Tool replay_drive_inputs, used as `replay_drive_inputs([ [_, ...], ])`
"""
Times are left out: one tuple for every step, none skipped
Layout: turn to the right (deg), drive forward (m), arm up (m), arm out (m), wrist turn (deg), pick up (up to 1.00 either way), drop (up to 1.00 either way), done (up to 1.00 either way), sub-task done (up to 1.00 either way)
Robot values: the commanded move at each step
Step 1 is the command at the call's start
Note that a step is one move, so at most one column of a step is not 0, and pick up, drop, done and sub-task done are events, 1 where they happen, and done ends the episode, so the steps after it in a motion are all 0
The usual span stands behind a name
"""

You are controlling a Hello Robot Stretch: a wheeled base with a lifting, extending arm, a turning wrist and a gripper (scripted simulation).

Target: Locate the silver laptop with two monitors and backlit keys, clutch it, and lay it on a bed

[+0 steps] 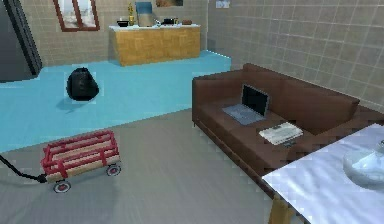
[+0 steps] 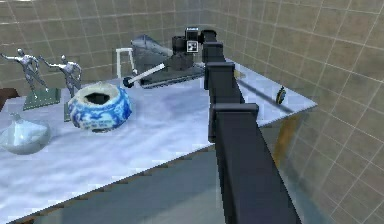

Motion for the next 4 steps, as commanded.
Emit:
replay_drive_inputs([
  [0.0, 0.00, 0.00, 0.00, -45.0, 0.00, 0.00, 0.00, 0.00],
  [0.0, 0.00, 0.00, 0.00, -27.0, 0.00, 0.00, 0.00, 0.00],
  [0.0, 0.00, 0.00, -0.48, 0.0, 0.00, 0.00, 0.00, 0.00],
  [-45.0, 0.00, 0.00, 0.00, 0.0, 0.00, 0.00, 0.00, 0.00],
])
